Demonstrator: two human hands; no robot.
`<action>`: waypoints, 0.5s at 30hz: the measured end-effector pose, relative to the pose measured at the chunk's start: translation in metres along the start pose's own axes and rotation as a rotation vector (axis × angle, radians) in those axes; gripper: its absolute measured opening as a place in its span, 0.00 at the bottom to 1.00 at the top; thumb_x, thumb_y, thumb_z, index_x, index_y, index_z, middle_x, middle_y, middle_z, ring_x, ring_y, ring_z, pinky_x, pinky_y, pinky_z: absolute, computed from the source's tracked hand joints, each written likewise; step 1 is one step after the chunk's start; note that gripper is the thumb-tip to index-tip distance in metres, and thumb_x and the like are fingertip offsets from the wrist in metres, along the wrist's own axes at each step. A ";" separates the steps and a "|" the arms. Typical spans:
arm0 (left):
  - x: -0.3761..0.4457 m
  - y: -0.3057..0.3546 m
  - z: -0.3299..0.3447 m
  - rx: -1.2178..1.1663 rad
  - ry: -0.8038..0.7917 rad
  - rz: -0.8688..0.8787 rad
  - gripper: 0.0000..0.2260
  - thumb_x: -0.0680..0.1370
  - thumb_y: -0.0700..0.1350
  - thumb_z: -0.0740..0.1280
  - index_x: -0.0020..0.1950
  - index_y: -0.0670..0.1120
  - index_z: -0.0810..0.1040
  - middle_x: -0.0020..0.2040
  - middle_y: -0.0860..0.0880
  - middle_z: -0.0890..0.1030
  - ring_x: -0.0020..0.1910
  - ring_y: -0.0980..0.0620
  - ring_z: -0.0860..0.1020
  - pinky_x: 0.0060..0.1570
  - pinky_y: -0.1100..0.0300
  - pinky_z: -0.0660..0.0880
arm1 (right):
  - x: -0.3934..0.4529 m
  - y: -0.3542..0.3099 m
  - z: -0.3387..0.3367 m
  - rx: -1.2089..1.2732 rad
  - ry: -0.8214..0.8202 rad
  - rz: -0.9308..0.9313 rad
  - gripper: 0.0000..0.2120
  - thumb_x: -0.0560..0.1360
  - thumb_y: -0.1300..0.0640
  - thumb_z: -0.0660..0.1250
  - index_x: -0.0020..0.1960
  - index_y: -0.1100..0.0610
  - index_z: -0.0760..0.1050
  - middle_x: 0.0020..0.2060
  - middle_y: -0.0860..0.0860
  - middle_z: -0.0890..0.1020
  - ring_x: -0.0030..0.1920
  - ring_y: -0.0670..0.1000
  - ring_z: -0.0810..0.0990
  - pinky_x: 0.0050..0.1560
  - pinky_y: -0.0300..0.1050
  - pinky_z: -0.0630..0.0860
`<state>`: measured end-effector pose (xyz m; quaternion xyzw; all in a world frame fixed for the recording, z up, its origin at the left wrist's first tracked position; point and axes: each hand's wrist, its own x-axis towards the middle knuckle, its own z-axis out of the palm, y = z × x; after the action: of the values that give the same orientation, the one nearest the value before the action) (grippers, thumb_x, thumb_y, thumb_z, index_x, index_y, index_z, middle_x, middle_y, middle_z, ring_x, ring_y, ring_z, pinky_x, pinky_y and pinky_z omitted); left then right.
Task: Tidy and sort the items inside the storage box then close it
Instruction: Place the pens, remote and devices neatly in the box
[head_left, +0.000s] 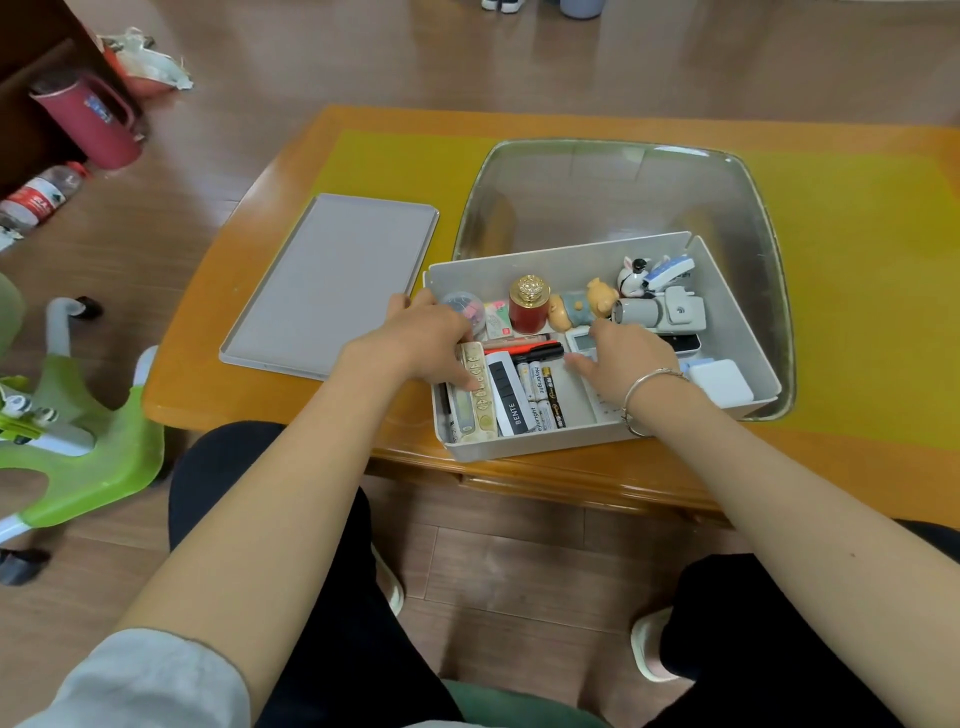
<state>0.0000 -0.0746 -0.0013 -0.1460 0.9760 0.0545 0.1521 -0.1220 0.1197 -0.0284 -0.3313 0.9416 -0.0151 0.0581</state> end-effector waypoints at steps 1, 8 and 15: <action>-0.001 -0.001 -0.003 -0.030 -0.009 -0.003 0.18 0.70 0.64 0.70 0.55 0.57 0.73 0.53 0.54 0.73 0.61 0.50 0.64 0.61 0.49 0.58 | -0.002 -0.001 -0.002 0.070 0.012 -0.027 0.18 0.77 0.42 0.60 0.54 0.57 0.74 0.45 0.55 0.81 0.47 0.57 0.79 0.38 0.44 0.70; -0.022 -0.009 -0.028 -0.293 0.042 0.025 0.10 0.74 0.56 0.70 0.43 0.54 0.72 0.44 0.54 0.76 0.47 0.51 0.73 0.48 0.54 0.63 | -0.003 -0.031 -0.004 0.402 -0.264 -0.085 0.20 0.69 0.39 0.69 0.37 0.58 0.78 0.35 0.55 0.81 0.40 0.54 0.80 0.43 0.48 0.76; -0.043 -0.020 -0.045 -0.510 0.241 -0.008 0.08 0.79 0.50 0.65 0.52 0.46 0.75 0.42 0.52 0.76 0.38 0.55 0.72 0.35 0.59 0.65 | -0.005 -0.062 0.009 0.193 -0.271 -0.130 0.24 0.61 0.33 0.72 0.33 0.51 0.66 0.30 0.48 0.73 0.31 0.45 0.71 0.26 0.40 0.63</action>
<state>0.0323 -0.0888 0.0532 -0.1886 0.9413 0.2799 -0.0066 -0.0784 0.0742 -0.0326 -0.3836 0.8958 -0.0642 0.2150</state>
